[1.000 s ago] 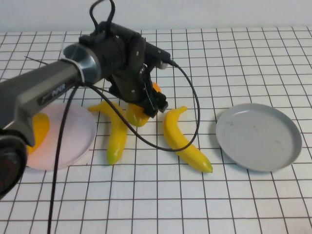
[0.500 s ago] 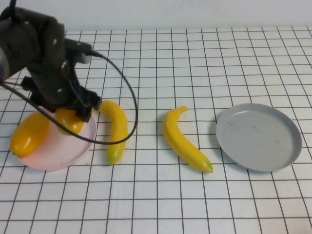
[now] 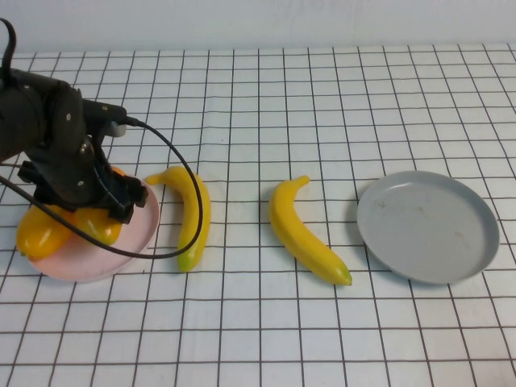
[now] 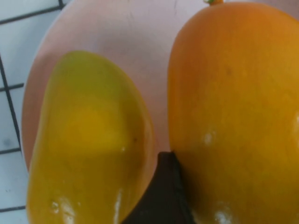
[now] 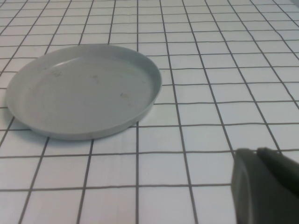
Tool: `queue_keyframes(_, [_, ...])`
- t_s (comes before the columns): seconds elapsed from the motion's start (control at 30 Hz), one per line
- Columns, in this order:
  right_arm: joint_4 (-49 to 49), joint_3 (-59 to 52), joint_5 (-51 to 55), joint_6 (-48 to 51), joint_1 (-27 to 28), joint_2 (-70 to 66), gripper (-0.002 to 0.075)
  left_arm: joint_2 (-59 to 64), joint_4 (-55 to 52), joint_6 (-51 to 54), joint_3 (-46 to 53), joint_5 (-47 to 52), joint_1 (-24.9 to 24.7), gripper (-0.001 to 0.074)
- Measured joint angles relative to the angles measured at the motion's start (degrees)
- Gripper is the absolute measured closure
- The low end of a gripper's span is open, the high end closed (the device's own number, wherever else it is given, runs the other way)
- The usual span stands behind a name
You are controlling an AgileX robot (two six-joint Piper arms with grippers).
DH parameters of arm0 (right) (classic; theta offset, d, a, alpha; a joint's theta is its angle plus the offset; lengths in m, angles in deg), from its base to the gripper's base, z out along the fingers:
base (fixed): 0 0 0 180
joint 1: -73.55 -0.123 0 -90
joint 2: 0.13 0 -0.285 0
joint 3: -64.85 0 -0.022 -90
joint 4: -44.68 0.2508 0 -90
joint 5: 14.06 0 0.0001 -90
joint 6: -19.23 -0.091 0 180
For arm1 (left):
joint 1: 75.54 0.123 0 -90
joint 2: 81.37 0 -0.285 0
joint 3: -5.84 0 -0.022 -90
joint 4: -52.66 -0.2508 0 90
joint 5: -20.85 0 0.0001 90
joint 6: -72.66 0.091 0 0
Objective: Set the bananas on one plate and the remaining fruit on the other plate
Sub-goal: Put one type of fruit in the left plate, then put another type of fruit in the right plate
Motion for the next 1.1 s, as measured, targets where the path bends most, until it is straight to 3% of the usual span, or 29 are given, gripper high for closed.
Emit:
queue_keyframes(0.33, [0.0,0.0,0.0,0.0,0.0,0.0,0.0743,0.0,1.3,-1.0,0.0,-1.1,0.0,0.0178])
queue_keyframes(0.5, [0.0,0.0,0.0,0.0,0.0,0.0,0.0743,0.0,2.8,1.1,0.0,0.9,0.0,0.0070])
queue_keyframes(0.9, [0.0,0.0,0.0,0.0,0.0,0.0,0.0742,-7.6,5.1,1.4,-1.4,1.8,0.0,0.0066])
queue_keyframes(1.0, [0.0,0.0,0.0,0.0,0.0,0.0,0.0742,-15.3,6.3,2.9,0.0,-1.7,-0.4,0.0100])
queue_keyframes(1.1, [0.0,0.0,0.0,0.0,0.0,0.0,0.0742,-23.7,6.3,4.2,3.6,-6.2,-1.3,0.0230])
